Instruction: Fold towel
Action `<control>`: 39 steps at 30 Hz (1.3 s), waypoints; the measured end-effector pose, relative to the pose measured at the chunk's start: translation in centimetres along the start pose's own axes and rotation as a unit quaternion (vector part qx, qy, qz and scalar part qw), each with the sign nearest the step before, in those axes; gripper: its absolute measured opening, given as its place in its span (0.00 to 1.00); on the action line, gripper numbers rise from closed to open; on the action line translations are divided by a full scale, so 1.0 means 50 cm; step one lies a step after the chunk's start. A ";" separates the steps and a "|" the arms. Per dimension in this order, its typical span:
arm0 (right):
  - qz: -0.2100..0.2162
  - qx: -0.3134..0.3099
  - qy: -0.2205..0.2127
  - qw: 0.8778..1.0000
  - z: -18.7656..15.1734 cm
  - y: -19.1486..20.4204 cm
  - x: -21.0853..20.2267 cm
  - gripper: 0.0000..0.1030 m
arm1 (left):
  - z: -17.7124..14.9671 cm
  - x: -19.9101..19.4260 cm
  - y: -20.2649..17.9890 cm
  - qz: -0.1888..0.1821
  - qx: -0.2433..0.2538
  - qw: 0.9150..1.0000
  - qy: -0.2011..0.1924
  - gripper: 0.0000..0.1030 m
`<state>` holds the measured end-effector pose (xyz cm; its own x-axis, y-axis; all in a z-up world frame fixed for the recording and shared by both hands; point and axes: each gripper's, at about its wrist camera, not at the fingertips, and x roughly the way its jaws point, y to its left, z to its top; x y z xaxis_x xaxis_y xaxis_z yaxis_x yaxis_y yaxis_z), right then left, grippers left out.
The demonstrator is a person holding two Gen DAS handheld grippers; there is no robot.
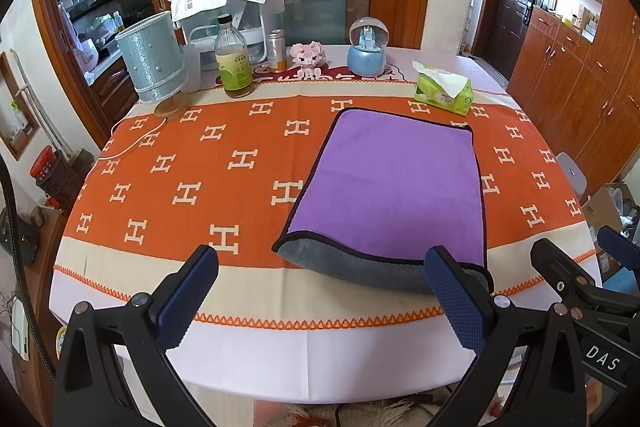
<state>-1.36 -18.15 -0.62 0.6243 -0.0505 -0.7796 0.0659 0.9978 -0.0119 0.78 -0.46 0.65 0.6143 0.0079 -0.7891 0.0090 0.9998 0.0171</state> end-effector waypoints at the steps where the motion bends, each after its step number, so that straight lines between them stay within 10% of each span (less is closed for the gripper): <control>1: 0.001 0.001 0.000 1.000 0.004 -0.005 0.001 1.00 | 0.002 0.001 -0.003 0.001 0.001 1.000 0.000 0.99; 39: 0.001 0.000 0.000 1.000 0.004 0.000 0.017 0.97 | -0.006 0.006 0.001 -0.001 0.000 1.000 0.004 0.99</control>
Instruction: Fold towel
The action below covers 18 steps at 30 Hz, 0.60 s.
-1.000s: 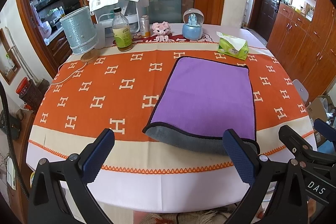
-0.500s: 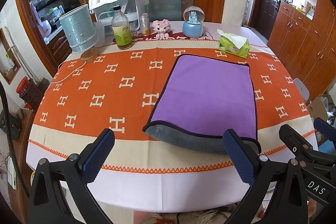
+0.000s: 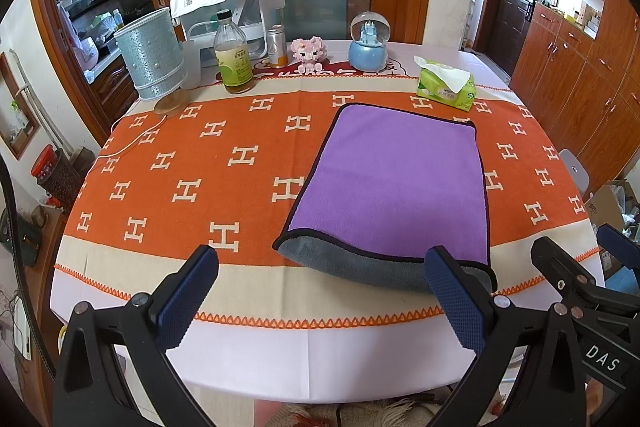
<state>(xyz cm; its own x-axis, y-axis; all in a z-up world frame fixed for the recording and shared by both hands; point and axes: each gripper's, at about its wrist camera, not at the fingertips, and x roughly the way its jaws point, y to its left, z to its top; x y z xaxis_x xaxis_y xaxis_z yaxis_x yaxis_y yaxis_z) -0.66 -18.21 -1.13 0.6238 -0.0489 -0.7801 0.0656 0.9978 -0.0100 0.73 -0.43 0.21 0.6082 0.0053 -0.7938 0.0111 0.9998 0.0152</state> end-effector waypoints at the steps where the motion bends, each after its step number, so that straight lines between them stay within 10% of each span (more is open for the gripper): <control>1: 0.000 0.000 0.000 1.000 0.000 0.000 0.000 0.97 | 0.000 0.000 0.000 0.000 0.000 1.000 0.000 0.99; 18: 0.001 0.001 -0.002 1.000 0.002 0.007 0.003 0.97 | -0.003 0.002 0.008 0.001 0.001 1.000 -0.003 0.99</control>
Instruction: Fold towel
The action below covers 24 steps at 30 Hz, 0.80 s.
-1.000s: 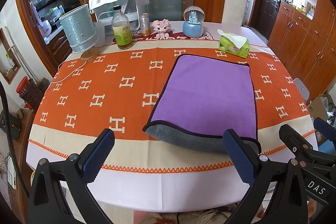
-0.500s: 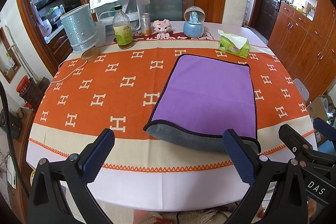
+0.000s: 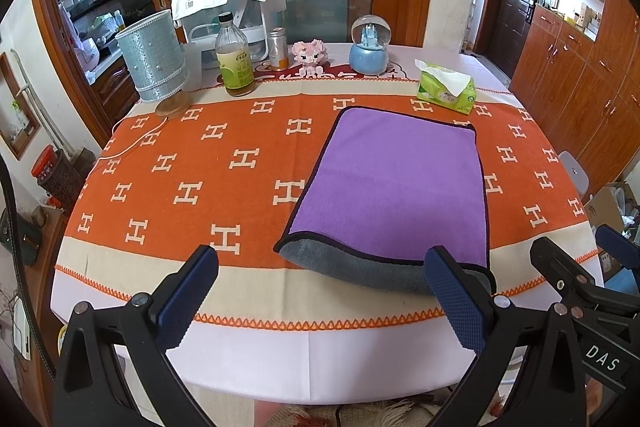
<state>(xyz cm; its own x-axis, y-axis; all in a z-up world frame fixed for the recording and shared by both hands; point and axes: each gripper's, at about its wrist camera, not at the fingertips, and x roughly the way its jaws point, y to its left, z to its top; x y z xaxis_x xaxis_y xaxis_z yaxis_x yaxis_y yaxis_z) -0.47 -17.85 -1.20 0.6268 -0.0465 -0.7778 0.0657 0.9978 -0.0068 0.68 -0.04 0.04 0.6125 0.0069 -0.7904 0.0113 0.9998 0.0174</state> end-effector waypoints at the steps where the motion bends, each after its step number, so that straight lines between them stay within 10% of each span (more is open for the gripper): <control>1: 0.000 0.000 0.000 1.000 0.001 0.002 -0.001 0.97 | 0.000 0.000 0.001 0.000 0.000 1.000 0.000 0.99; 24: 0.002 0.000 -0.001 1.000 0.002 0.008 -0.005 0.97 | 0.006 -0.010 0.004 -0.001 -0.004 1.000 -0.002 0.99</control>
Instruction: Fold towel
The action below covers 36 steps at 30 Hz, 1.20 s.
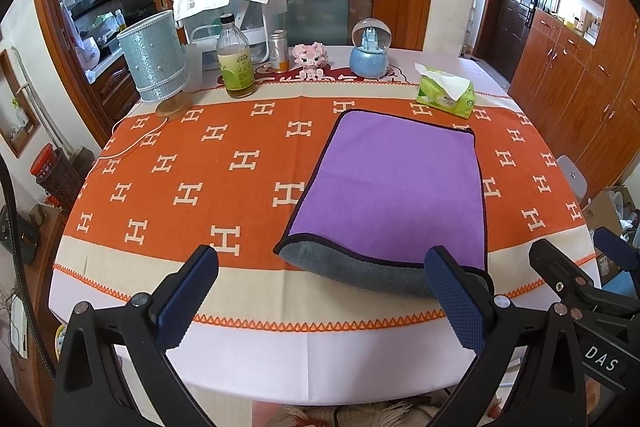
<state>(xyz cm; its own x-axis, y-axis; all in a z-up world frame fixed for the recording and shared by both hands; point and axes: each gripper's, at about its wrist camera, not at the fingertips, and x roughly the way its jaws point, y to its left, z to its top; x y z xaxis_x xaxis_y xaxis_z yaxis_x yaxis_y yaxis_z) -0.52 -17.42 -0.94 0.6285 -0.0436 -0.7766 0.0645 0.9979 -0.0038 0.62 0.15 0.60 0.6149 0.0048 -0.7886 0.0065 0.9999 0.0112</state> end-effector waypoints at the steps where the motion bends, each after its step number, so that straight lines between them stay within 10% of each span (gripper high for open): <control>1: 0.000 0.001 0.000 1.000 0.000 0.002 0.001 0.97 | 0.000 0.000 0.000 0.000 0.000 1.000 -0.001 0.99; 31: -0.022 -0.015 -0.041 0.999 0.031 -0.077 0.044 0.95 | 0.097 0.091 0.077 -0.069 0.028 0.997 -0.035 0.99; 36: 0.005 -0.026 -0.024 0.999 0.018 -0.088 0.081 0.80 | 0.081 0.137 0.068 -0.085 0.091 0.992 -0.035 0.97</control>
<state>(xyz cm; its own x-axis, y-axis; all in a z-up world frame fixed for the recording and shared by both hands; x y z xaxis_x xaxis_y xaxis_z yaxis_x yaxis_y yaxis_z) 2.47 -22.05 -3.51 0.6652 -0.0355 -0.7458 0.0183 0.9993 -0.0313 8.04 3.56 -2.25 0.6461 -0.1710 -0.7438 0.2527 0.9675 -0.0029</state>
